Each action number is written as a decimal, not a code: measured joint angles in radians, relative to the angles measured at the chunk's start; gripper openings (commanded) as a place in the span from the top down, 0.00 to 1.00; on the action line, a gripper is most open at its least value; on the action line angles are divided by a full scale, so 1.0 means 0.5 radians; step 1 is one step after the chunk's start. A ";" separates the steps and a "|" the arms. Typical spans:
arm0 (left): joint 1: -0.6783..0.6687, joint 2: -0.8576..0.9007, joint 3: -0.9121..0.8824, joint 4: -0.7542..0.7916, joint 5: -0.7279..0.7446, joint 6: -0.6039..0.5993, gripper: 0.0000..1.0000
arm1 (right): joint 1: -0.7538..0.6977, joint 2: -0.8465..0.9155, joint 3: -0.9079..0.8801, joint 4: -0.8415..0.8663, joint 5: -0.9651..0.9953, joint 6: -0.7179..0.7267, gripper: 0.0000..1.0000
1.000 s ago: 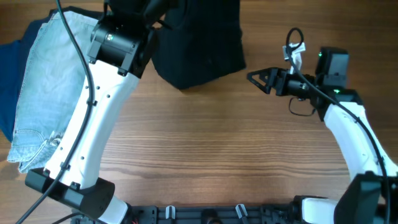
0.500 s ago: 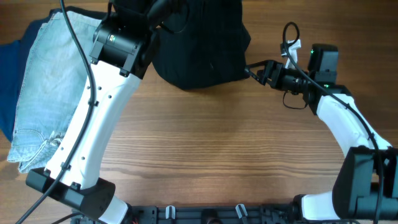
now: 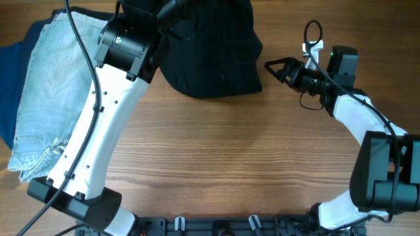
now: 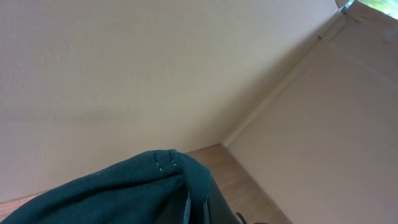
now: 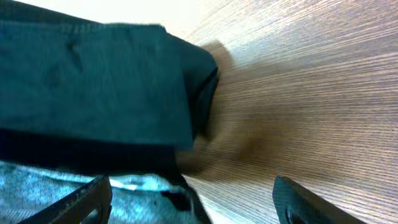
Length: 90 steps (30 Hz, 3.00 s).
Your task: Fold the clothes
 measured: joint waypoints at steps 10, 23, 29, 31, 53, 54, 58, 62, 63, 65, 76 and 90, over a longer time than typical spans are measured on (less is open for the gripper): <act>0.000 0.000 0.000 -0.012 -0.046 0.006 0.96 | 0.295 0.157 0.000 -0.023 -0.081 0.022 0.21; 0.023 0.001 0.000 0.112 -0.119 0.053 0.96 | 0.317 0.159 0.001 -0.392 -0.045 -0.152 0.96; 0.247 -0.002 -0.002 -0.056 -0.135 0.059 0.96 | 0.118 0.043 0.021 -0.485 -0.055 -0.243 0.96; 0.325 -0.009 -0.002 -0.172 -0.153 0.059 0.96 | 0.033 -0.063 0.074 -0.613 -0.047 -0.282 0.96; 0.329 -0.993 0.034 -1.205 -0.324 0.271 0.96 | -0.112 -1.022 1.967 -2.583 0.847 -0.964 0.96; 0.329 -1.040 0.035 -1.320 -0.343 0.271 0.96 | -0.112 -1.042 1.967 -2.634 0.884 -0.967 0.96; 0.329 -1.082 0.037 -1.653 -0.366 0.243 0.96 | -0.112 -1.142 1.968 -2.745 1.031 -0.967 0.96; 0.329 -1.027 0.036 -1.810 -0.365 0.214 0.96 | -0.112 -1.241 1.969 -2.804 1.093 -0.967 0.96; 0.329 -1.017 0.036 -1.814 -0.365 0.208 0.96 | -0.112 -1.254 1.973 -2.817 1.109 -0.967 0.95; 0.329 -1.007 0.036 -1.815 -0.365 0.206 0.96 | -0.112 -1.270 1.981 -2.856 1.138 -0.967 0.96; 0.329 -1.041 0.036 -2.021 -0.359 0.199 0.96 | -0.112 -1.262 1.982 -3.063 1.234 -0.961 0.96; 0.329 -0.494 0.034 -2.020 -0.416 0.199 0.96 | -0.112 -0.886 1.984 -3.053 1.273 -0.954 0.96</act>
